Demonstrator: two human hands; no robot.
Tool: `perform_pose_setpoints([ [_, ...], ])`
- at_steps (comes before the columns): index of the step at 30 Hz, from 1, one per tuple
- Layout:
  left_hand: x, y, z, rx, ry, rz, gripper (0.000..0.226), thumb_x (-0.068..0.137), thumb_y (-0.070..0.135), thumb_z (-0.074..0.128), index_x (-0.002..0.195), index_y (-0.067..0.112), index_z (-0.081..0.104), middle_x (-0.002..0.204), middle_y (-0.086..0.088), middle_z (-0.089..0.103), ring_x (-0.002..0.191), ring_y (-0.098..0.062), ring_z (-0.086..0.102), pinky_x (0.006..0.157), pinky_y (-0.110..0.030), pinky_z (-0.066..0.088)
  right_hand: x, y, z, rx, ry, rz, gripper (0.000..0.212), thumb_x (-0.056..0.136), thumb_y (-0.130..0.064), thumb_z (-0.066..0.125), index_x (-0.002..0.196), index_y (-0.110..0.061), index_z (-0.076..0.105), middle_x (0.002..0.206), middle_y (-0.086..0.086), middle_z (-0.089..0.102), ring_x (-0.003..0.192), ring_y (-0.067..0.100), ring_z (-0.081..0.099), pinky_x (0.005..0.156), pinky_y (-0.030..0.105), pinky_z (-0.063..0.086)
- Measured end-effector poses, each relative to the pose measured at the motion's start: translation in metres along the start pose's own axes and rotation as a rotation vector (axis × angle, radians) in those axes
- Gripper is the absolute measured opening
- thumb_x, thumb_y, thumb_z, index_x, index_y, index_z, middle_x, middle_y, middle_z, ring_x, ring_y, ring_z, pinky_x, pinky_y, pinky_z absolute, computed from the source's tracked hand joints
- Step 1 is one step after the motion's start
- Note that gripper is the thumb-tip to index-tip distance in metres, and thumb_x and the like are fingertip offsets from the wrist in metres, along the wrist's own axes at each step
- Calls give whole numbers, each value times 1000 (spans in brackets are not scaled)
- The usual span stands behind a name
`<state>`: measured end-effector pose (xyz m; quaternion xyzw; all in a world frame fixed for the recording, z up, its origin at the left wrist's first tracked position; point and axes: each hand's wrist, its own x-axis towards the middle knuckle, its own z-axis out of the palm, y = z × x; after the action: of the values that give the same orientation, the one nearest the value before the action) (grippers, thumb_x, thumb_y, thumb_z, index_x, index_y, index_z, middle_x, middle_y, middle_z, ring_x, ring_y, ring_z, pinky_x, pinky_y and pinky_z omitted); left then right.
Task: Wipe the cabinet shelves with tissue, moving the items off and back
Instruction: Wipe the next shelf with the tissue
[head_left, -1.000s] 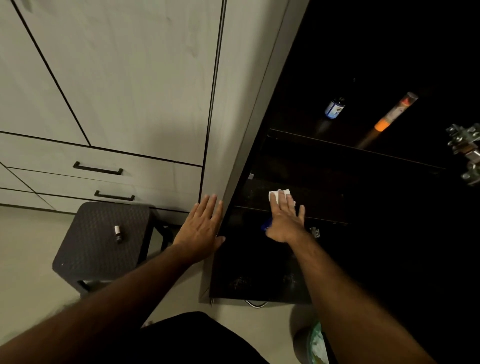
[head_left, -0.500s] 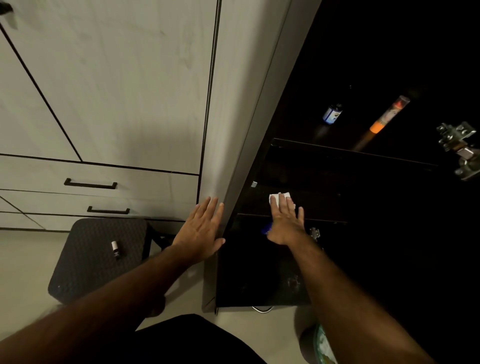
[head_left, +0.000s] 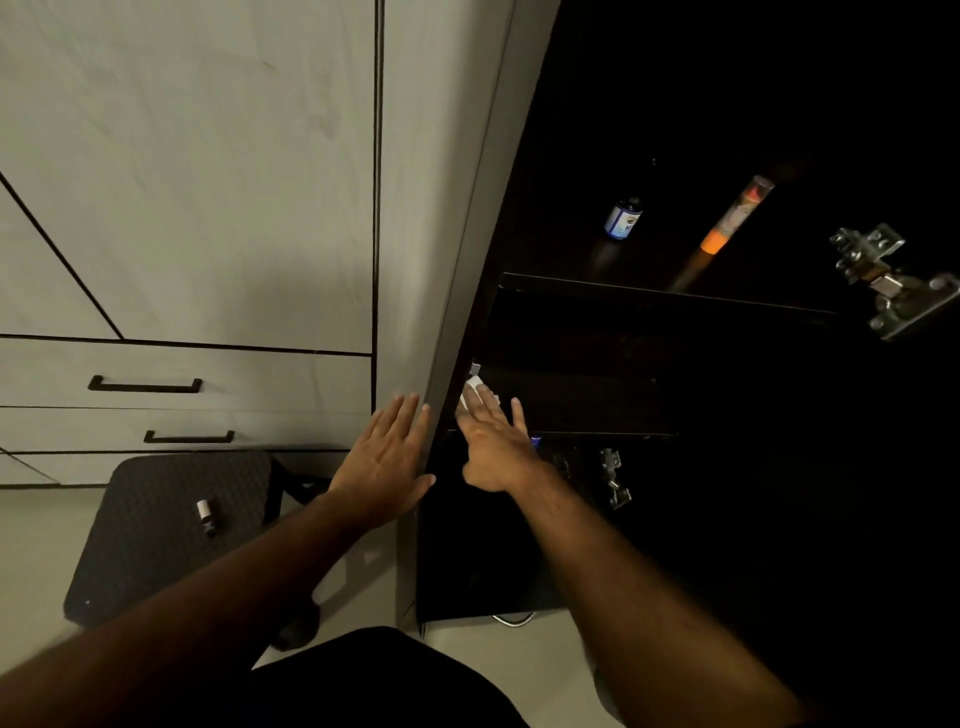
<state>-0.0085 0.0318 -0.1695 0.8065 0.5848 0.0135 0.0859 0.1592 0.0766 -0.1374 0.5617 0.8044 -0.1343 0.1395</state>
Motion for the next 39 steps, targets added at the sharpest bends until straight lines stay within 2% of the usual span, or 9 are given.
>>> perform_pose_setpoints([
  [9, -2, 1, 2, 10, -36, -41, 87, 98, 56, 36, 142, 15, -25, 156, -8, -25, 146, -23, -22, 122, -39, -5, 23, 13, -24, 57, -21, -67, 99, 79, -3, 60, 154, -18, -3, 163, 2, -5, 148, 13, -13, 121, 45, -8],
  [15, -5, 12, 2, -29, 5, -60, 84, 98, 53, 38, 143, 15, -22, 157, -7, -23, 146, -23, -21, 119, -36, -10, 21, 26, -16, 17, 17, -68, 102, 78, -1, 58, 154, -22, -7, 162, -4, -13, 147, 10, -15, 120, 46, -8],
  [21, -2, 24, 3, -43, 52, -92, 88, 97, 52, 42, 144, 14, -21, 161, -10, -16, 146, -23, -20, 118, -36, -10, 1, 96, -5, 8, -10, 124, 108, 77, -8, 59, 153, -25, -17, 159, -7, -23, 145, 10, -22, 119, 48, -10],
  [24, -4, 26, 6, -46, 39, -124, 89, 97, 52, 43, 144, 13, -21, 161, -12, -16, 147, -25, -19, 120, -39, -7, -10, 113, -9, 12, -66, 268, 105, 81, -10, 57, 151, -19, -21, 158, -1, -29, 144, 17, -27, 118, 51, -11],
  [26, -7, 28, 7, -52, 32, -140, 90, 97, 52, 43, 146, 13, -20, 161, -12, -17, 147, -25, -20, 121, -40, -6, -12, 102, -6, -20, -114, 323, 103, 86, -21, 57, 149, -12, -24, 155, 10, -32, 144, 29, -28, 118, 52, -10],
  [29, -10, 32, 10, -62, 22, -160, 90, 97, 52, 43, 147, 11, -20, 160, -13, -17, 146, -25, -20, 121, -40, -7, -7, 65, 4, -58, -140, 271, 107, 86, -30, 59, 148, -8, -25, 152, 21, -35, 141, 39, -29, 118, 53, -9],
  [32, -14, 41, 15, -68, 11, -160, 90, 96, 52, 43, 149, 9, -16, 161, -13, -15, 147, -26, -19, 122, -41, -4, 0, 38, 3, 2, -117, 91, 105, 82, -24, 60, 151, -18, -18, 155, 12, -33, 142, 31, -30, 118, 51, -12],
  [35, -15, 51, 18, -67, -2, -175, 90, 96, 52, 43, 151, 7, -12, 161, -14, -14, 147, -27, -19, 121, -41, -5, 7, 47, -7, 33, -79, -34, 102, 80, -15, 59, 153, -27, -10, 159, -2, -26, 144, 18, -28, 117, 53, -13],
  [39, -16, 65, 21, -79, -10, -184, 90, 96, 54, 42, 145, 11, -20, 160, -16, -15, 147, -27, -20, 118, -38, -11, 1, 96, -3, 47, -14, 69, 109, 76, -6, 60, 152, -30, -14, 159, -8, -26, 145, 14, -26, 116, 52, -13],
])
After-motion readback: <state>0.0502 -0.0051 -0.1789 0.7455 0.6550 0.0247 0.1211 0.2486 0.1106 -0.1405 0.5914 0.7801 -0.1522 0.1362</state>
